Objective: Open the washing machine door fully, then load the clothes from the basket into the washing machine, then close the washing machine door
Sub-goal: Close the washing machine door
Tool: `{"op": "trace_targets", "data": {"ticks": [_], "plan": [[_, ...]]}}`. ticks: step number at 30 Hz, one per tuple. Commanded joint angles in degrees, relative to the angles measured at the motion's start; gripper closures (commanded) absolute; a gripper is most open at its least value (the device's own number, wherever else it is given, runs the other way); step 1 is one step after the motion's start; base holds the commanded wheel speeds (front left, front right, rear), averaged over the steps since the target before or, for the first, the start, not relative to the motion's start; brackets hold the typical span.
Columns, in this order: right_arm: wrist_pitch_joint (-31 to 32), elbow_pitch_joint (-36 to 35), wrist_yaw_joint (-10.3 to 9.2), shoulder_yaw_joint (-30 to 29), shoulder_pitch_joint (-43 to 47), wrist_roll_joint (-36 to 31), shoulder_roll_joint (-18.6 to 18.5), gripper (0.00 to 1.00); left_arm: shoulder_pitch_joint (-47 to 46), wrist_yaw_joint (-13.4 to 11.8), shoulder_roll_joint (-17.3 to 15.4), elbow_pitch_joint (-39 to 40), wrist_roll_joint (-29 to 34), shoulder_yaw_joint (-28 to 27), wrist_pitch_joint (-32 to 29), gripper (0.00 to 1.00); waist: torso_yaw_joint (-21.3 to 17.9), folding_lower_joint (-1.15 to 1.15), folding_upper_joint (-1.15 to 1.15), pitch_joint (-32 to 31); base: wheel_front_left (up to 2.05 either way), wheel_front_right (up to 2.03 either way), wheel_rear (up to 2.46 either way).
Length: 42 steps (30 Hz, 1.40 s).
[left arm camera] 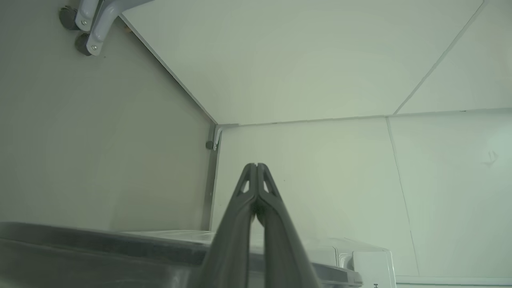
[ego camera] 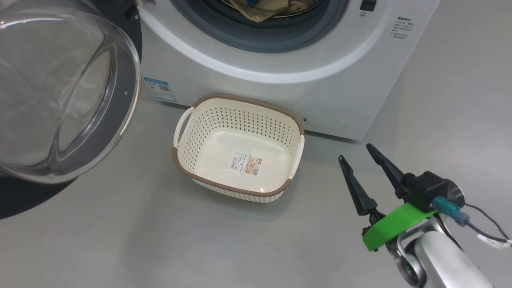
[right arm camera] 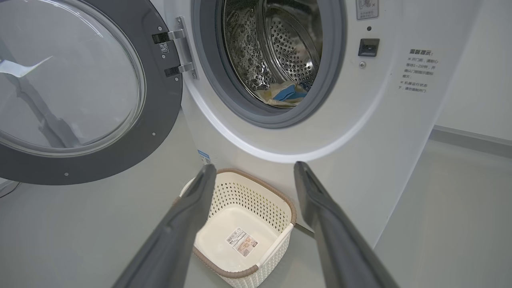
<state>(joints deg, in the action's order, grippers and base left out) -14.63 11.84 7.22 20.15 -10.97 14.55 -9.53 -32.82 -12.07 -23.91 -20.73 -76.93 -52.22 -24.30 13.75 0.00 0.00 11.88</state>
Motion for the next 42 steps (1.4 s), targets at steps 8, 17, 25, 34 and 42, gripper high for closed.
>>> {"op": "trace_targets", "data": {"ticks": [8,17,25,34,42], "plan": [[-0.4,-1.2,0.26,1.2,-1.0,-0.2,-2.0,0.00,-1.9,3.7,-5.1,-2.9,-1.8,-0.9,-2.3,1.00,-0.6,0.00,0.00,-0.1,0.00,0.00,0.00],[-0.4,-1.3,0.26,1.6,-0.6,-0.1,-3.2,0.00,-2.9,7.9,-6.3,-9.2,-2.9,0.4,-5.1,1.00,-1.1,0.00,0.00,0.1,0.00,0.00,0.00],[-0.4,-1.3,0.26,1.7,-0.4,0.0,-3.8,0.00,-4.2,11.3,-7.7,-14.8,-3.4,0.9,-5.9,1.00,-1.6,0.00,0.00,0.5,0.00,0.00,0.00],[-0.4,-1.3,0.26,1.2,-0.5,-0.4,-3.2,0.00,-5.9,13.8,-10.3,-21.2,-4.5,3.3,-12.3,1.00,-1.6,0.00,0.00,0.9,0.00,0.00,0.00],[-0.4,-1.4,0.26,1.5,-0.7,-0.5,-2.9,0.00,-6.5,14.8,-11.3,-23.2,-4.3,5.3,-15.7,1.00,-1.1,0.00,0.00,1.1,0.00,0.00,0.00]]}}
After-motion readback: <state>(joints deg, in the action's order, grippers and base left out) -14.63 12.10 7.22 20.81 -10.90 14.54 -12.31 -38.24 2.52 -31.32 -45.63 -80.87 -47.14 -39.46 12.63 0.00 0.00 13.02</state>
